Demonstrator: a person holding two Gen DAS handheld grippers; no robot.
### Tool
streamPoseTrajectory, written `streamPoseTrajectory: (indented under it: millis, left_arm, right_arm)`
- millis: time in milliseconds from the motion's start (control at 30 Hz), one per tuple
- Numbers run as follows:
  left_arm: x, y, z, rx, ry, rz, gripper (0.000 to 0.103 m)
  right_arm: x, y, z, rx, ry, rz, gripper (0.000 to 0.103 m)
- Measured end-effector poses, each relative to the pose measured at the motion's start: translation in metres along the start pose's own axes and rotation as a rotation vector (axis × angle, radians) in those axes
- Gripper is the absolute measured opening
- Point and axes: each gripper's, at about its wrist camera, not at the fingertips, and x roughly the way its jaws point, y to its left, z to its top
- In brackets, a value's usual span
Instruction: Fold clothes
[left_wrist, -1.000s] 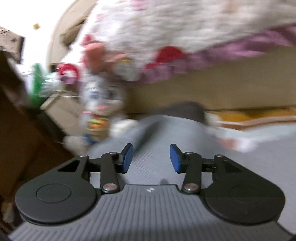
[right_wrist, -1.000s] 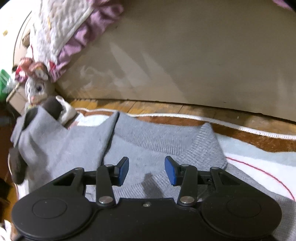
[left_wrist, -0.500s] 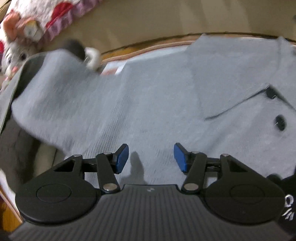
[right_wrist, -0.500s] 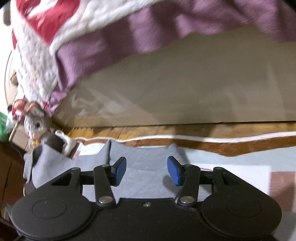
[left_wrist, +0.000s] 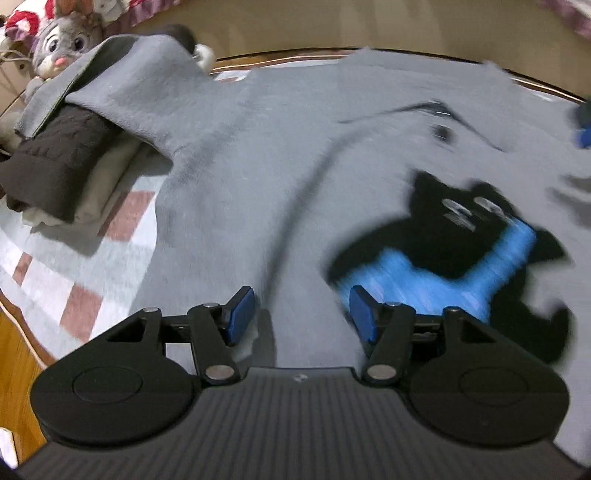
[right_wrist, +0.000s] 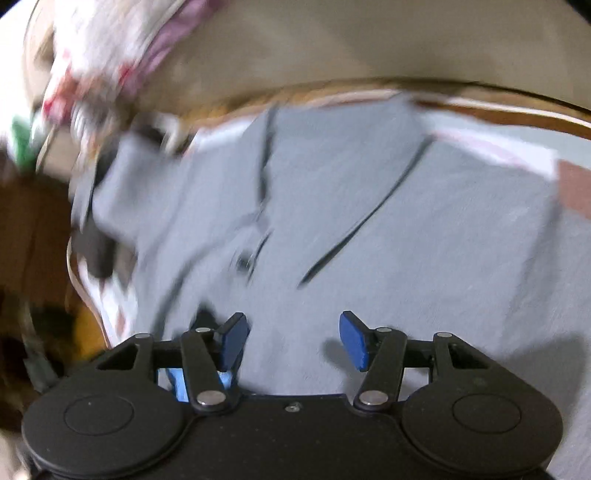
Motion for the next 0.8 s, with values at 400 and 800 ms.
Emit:
streamPoseTrajectory:
  millis: [400,800]
  left_arm:
    - [-0.112,-0.084,-0.046,0.140,0.101,-0.623,0.063]
    - [-0.101,-0.099,-0.086,-0.004,0.280,-0.813,0.011]
  right_arm:
    - [-0.002,0.074,-0.054,-0.256,0.238,-0.045,0.062]
    - [0.006,0.087,-0.118,-0.334,0.501,0.187,0.062]
